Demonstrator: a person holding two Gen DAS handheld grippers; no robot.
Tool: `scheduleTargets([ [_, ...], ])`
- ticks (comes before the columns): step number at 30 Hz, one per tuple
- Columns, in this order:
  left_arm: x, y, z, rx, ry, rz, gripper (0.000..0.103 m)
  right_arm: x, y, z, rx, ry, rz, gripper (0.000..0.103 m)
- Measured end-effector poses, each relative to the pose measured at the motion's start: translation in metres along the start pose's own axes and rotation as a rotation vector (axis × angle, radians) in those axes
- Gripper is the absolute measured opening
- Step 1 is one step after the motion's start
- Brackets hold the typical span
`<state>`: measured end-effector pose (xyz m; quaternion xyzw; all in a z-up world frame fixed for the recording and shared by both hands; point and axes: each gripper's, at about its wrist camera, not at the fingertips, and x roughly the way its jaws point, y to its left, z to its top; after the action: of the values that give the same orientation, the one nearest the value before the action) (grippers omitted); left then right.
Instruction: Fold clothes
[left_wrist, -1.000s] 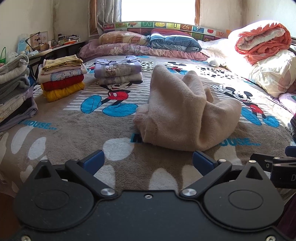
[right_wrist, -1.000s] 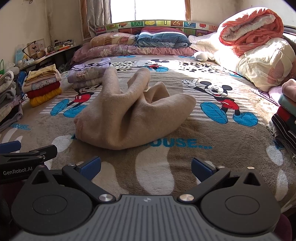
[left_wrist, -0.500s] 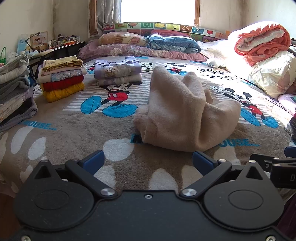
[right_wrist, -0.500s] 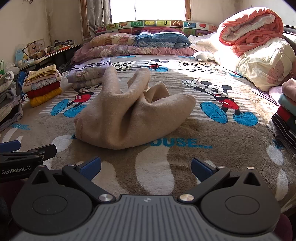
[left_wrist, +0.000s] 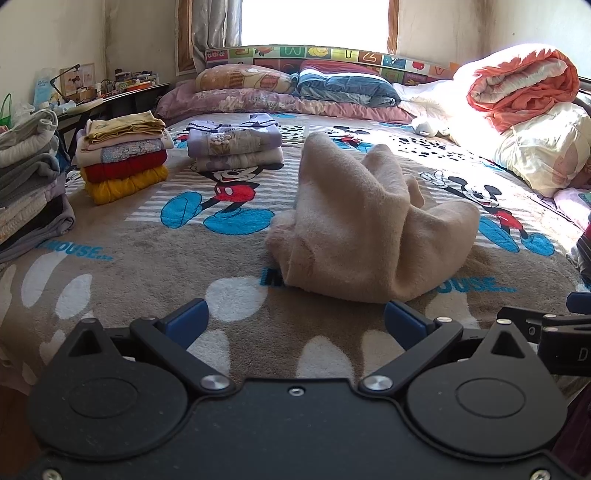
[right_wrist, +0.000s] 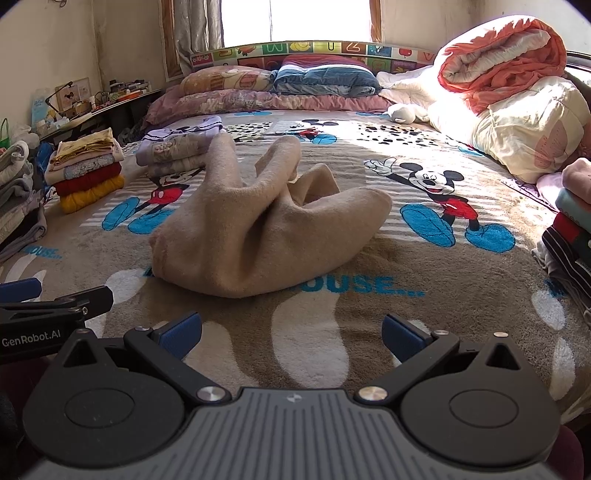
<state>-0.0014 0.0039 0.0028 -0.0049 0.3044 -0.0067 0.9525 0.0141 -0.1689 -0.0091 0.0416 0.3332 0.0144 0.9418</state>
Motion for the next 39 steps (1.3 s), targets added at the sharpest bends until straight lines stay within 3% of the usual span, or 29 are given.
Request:
scheduleTargets([
  [23, 0.009, -0.001, -0.001, -0.017, 0.019, -0.010, 0.103, 0.007, -0.002, -0.001, 0.007, 0.002, 0.016, 0.103],
  [39, 0.049, 0.014, -0.001, -0.168, 0.096, -0.090, 0.103, 0.034, -0.032, -0.009, 0.146, -0.099, 0.153, 0.103],
])
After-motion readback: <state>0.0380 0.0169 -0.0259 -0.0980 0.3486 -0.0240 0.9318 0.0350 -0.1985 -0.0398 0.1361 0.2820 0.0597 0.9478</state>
